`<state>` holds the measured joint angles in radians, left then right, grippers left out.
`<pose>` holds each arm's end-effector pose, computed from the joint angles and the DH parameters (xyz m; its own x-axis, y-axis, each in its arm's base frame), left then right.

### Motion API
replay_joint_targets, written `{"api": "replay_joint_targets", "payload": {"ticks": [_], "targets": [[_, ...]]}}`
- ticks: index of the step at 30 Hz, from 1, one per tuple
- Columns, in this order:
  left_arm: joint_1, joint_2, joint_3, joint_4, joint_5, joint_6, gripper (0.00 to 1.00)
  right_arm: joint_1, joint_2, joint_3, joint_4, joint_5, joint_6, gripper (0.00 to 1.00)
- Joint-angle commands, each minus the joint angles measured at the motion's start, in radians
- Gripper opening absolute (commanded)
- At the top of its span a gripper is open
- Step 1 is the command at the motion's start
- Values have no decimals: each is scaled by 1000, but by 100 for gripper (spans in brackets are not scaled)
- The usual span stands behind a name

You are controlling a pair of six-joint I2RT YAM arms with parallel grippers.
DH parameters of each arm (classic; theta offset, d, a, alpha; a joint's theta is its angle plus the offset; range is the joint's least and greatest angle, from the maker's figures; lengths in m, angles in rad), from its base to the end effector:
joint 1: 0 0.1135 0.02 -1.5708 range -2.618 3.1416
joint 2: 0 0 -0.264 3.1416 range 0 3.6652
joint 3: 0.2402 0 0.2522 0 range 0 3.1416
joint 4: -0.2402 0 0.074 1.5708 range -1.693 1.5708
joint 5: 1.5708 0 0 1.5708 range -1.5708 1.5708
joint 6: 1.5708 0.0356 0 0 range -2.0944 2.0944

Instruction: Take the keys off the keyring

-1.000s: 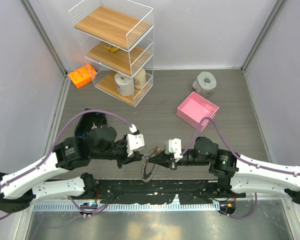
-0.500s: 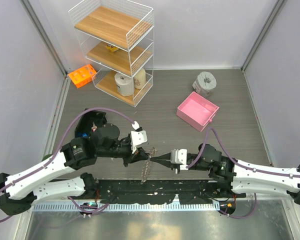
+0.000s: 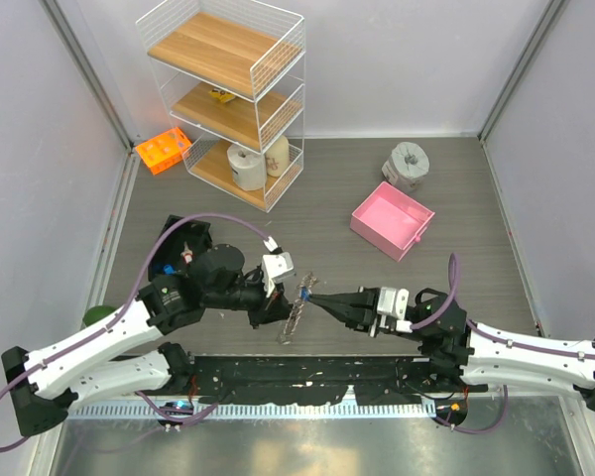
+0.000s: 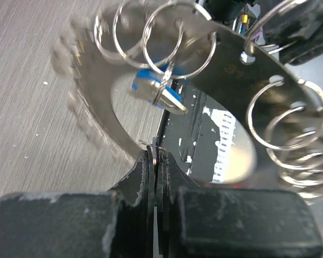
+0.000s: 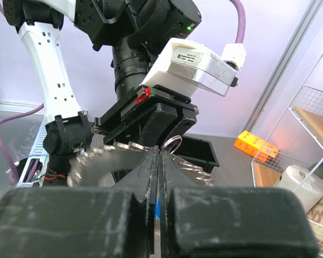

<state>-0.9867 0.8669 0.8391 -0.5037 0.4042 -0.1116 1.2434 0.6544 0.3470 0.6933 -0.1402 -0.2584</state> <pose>0.0918 -0.1643 0.3138 -0.3840 0.3952 -0.8345 0.9169 0.2699 -0.2941 0.0478 0.1563 0.2984 0.3672 0.2945 -0.8823 -0.9158 0.2804 -0.2876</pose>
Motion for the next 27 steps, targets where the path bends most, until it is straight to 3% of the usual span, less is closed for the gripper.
{"api": "replay_joint_targets", "payload": {"ticks": [1,5,14,20,27], "targets": [[6,-9,23,62,21,-22,0,-1,-6,33,111,45,15,5],[25,-28,61,-37,-145,-45,0,-2,-38,67,-10,119,24,5],[273,-48,143,-324,-562,-175,0,-2,-122,81,-276,292,114,5],[581,52,184,-345,-591,-139,0,-5,-144,69,-311,291,146,5],[782,194,207,-256,-548,-143,0,-5,-131,109,-408,287,154,5]]}}
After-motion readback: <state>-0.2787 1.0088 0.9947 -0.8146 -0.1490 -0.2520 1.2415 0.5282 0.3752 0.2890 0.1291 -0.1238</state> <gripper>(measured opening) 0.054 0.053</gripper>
